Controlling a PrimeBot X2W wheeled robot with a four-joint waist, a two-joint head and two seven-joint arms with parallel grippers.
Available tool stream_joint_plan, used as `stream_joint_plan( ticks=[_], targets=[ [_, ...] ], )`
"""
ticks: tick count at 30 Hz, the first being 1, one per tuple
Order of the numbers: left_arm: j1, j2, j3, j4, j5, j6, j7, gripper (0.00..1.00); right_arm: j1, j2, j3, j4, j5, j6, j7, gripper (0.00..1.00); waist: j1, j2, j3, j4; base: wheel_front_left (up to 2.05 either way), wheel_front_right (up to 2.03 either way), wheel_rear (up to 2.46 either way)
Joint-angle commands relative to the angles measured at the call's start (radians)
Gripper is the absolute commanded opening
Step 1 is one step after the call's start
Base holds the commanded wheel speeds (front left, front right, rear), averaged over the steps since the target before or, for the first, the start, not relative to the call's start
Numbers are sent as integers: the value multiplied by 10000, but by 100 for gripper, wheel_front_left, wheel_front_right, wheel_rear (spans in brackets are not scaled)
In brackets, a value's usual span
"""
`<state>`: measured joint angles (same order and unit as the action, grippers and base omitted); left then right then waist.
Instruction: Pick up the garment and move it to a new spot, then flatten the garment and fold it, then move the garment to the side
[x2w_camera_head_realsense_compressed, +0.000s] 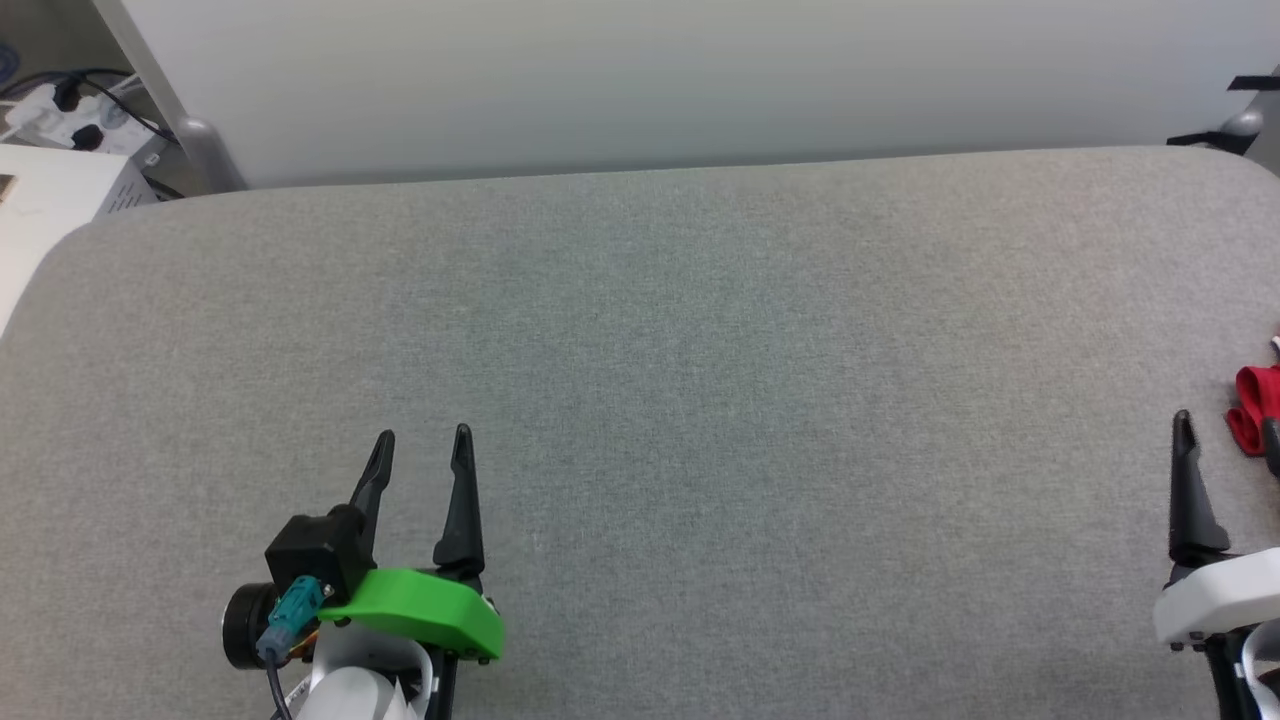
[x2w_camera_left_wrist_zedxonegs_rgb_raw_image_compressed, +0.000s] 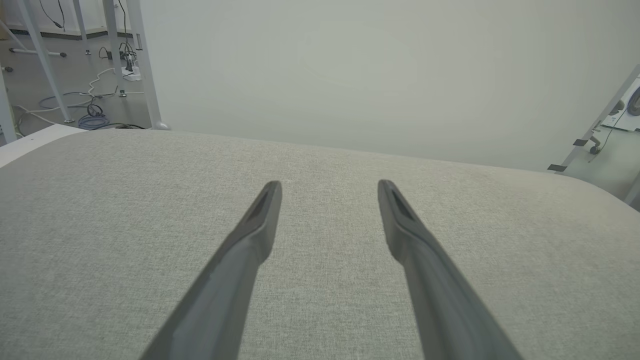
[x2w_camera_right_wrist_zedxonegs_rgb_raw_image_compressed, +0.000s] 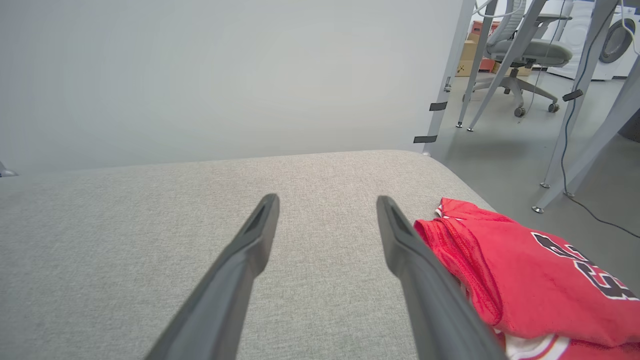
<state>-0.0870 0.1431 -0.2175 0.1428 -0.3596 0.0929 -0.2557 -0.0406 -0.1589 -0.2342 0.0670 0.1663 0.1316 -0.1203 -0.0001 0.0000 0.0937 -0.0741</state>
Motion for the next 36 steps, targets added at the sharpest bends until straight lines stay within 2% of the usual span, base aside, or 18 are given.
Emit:
stream_joint_plan(
  ticks=[1, 7, 15, 23, 36],
  targets=[
    [199, 80, 77, 55, -84, 27, -47, 100, 251, 54, 208, -342, 5, -9, 137, 100, 1, 0, -378, 234, 0, 0, 0],
    [408, 145, 128, 159, -82, -36, -54, 100, 869, 161, 1139, -1620, -65, -9, 586, 100, 1, 0, -686, 338, 0, 0, 0],
    [903, 174, -4, 316, -89, -78, -48, 100, 1784, 441, 1605, -2586, -151, -9, 992, 100, 1, 0, -1306, 420, 0, 0, 0],
    [1203, 275, -131, 446, -132, -68, 80, 100, 2371, 604, 1632, -3046, -147, -9, 1391, 100, 1, 0, -1524, 453, 0, 0, 0],
    [1151, 349, -160, 539, -232, -25, 96, 100, 2243, 614, 1744, -3194, -109, -9, 1253, 100, 1, 0, -1501, 462, 0, 0, 0]
  ],
)
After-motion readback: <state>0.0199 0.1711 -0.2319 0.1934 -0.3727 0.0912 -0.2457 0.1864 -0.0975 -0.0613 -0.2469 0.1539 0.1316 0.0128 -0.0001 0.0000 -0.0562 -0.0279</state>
